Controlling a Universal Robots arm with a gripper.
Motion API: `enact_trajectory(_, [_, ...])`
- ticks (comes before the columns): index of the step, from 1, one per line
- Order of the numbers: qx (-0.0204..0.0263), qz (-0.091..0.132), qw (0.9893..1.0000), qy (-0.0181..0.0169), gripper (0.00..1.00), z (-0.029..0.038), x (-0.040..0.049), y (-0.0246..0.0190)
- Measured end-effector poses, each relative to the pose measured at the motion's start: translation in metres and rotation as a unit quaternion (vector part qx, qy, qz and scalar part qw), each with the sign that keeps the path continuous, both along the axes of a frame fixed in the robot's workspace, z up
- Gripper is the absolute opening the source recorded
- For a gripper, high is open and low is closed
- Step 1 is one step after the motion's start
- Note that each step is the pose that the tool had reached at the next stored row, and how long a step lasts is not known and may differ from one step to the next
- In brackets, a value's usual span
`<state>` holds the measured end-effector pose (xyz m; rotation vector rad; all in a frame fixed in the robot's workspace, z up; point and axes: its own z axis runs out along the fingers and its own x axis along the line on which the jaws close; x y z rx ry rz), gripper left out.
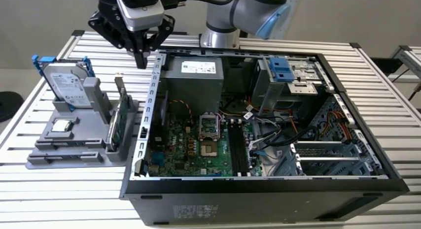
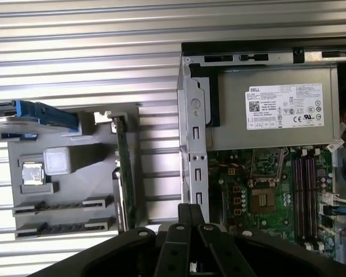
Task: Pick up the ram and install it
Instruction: 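Reach for the ram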
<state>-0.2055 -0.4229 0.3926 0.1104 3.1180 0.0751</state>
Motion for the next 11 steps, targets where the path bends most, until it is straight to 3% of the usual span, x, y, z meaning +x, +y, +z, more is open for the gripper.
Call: enact_trajectory(11, [0.0000,0.000,1.0000,0.0000,0.00,0.0000,-0.0124,-0.0006])
